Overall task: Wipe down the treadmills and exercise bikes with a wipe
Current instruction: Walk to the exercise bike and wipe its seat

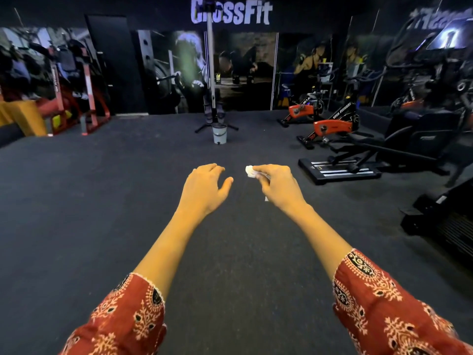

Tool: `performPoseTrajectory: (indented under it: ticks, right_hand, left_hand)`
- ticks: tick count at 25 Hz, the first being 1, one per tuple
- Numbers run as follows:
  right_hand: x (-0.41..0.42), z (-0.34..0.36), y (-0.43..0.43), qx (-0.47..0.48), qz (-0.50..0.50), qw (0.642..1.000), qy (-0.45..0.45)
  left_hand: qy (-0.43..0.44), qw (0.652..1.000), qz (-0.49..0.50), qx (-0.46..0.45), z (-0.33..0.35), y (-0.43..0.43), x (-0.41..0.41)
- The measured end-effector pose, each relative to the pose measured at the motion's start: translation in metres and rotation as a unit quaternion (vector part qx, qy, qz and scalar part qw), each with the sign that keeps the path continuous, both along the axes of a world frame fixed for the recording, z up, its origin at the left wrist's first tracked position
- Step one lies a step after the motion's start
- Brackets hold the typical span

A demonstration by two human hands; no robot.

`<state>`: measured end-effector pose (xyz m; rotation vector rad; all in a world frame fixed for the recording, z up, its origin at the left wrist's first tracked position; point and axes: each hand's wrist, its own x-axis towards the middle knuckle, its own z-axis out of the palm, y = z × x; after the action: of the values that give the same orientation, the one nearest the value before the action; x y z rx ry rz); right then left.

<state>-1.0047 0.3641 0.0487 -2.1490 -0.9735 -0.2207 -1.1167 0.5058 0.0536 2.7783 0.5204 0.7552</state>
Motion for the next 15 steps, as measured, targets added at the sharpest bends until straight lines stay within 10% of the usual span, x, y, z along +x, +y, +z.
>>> performPoseTrajectory:
  ticks: [15]
  right_hand:
    - [0.442, -0.008, 0.298, 0.015, -0.057, 0.998, 0.013]
  left_hand:
    - [0.008, 0.998, -0.064, -0.004, -0.005, 0.301, 0.445]
